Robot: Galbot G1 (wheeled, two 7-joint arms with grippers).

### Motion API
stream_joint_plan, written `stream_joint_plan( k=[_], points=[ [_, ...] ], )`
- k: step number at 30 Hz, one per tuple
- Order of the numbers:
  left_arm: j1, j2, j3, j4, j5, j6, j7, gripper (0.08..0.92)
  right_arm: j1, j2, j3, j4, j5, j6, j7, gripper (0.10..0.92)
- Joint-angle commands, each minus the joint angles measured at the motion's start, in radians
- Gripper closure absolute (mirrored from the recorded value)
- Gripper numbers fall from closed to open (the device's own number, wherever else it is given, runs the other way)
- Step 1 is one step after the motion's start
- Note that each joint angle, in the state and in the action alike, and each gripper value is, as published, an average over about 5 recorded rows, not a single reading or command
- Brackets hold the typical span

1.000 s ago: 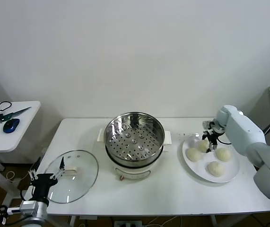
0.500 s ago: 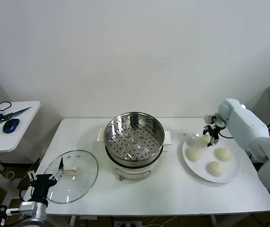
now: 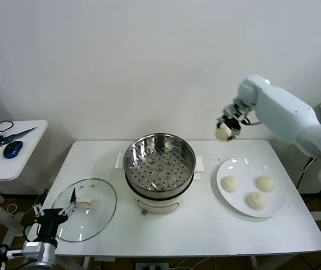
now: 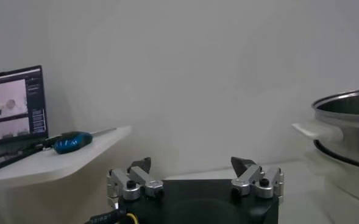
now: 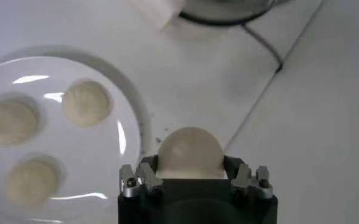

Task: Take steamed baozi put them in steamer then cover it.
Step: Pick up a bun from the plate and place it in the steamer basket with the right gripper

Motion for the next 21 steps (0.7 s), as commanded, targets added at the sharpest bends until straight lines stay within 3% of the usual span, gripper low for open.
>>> stream_joint_plan(
  k=[1, 13, 21],
  points=[
    [0.006, 0.01, 0.01, -0.005, -0.004, -0.002, 0.0, 0.177, 0.097, 0.165, -0.088, 0.176, -0.069, 0.146, 0.015, 0.327],
    [0.015, 0.018, 0.013, -0.007, -0.003, -0.007, -0.003, 0.177, -0.076, 0.296, -0.001, 0.165, -0.463, 0.305, 0.134, 0.323],
    [0.022, 0.022, 0.008, -0.004, -0.01, -0.011, -0.005, 0.177, -0.163, 0.333, 0.03, 0.088, -0.558, 0.322, 0.158, 0.321]
  ],
)
